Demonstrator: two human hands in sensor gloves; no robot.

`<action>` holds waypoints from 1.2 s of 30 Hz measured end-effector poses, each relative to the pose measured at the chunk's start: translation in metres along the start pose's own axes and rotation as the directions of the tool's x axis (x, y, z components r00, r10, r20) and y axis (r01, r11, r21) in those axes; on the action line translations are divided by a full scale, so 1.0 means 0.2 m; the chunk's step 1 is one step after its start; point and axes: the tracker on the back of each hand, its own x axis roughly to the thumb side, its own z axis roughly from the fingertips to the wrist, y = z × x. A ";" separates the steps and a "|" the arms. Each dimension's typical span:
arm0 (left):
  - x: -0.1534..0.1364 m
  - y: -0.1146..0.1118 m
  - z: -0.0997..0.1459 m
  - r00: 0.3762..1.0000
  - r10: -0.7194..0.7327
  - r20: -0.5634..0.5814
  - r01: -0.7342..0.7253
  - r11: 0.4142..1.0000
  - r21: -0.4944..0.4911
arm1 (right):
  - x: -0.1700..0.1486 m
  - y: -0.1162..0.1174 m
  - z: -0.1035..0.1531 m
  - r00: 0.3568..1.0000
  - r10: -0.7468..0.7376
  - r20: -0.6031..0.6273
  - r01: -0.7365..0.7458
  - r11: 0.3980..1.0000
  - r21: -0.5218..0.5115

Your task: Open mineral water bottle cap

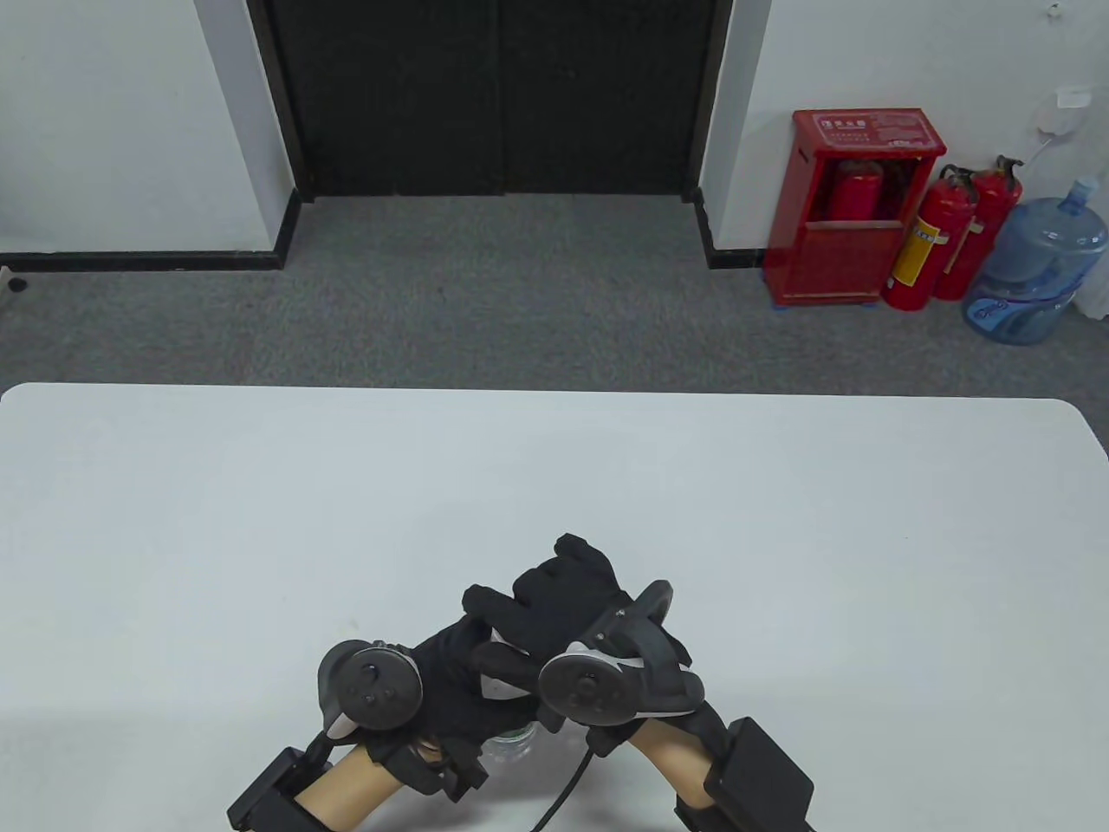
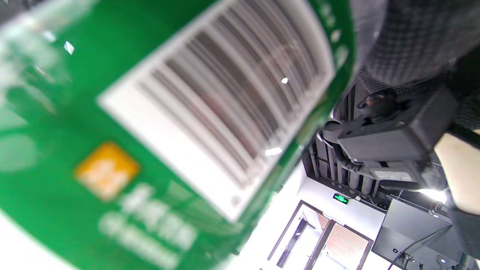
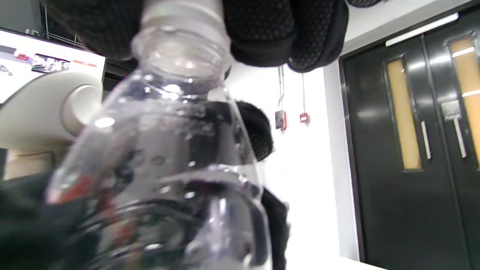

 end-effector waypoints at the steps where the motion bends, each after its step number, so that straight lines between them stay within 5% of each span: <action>1: 0.00 0.00 0.00 1.000 -0.001 -0.004 0.001 1.000 0.003 | 0.00 0.00 0.00 1.000 -0.006 0.001 0.006 1.000 -0.005; 7: -0.02 0.01 0.00 0.999 0.008 -0.033 -0.008 1.000 0.024 | 0.00 0.03 -0.01 0.997 -0.081 -0.015 0.081 0.996 0.024; 12: -0.03 -0.01 -0.01 0.999 0.009 -0.033 -0.008 1.000 0.030 | -0.03 0.04 0.00 0.993 0.025 -0.118 -0.026 1.000 -0.004; 23: -0.05 0.01 -0.01 0.999 -0.004 -0.049 0.006 0.999 0.044 | -0.03 0.07 -0.01 0.993 -0.051 -0.104 0.053 0.999 0.013; 28: -0.05 0.00 0.00 0.999 -0.007 -0.049 0.008 1.000 0.029 | 0.00 0.07 -0.01 0.991 0.104 -0.090 -0.106 0.994 -0.023; 36: -0.05 0.00 0.00 0.998 -0.022 -0.057 0.023 0.999 0.027 | -0.02 0.10 0.00 0.997 0.021 -0.078 -0.019 1.000 0.024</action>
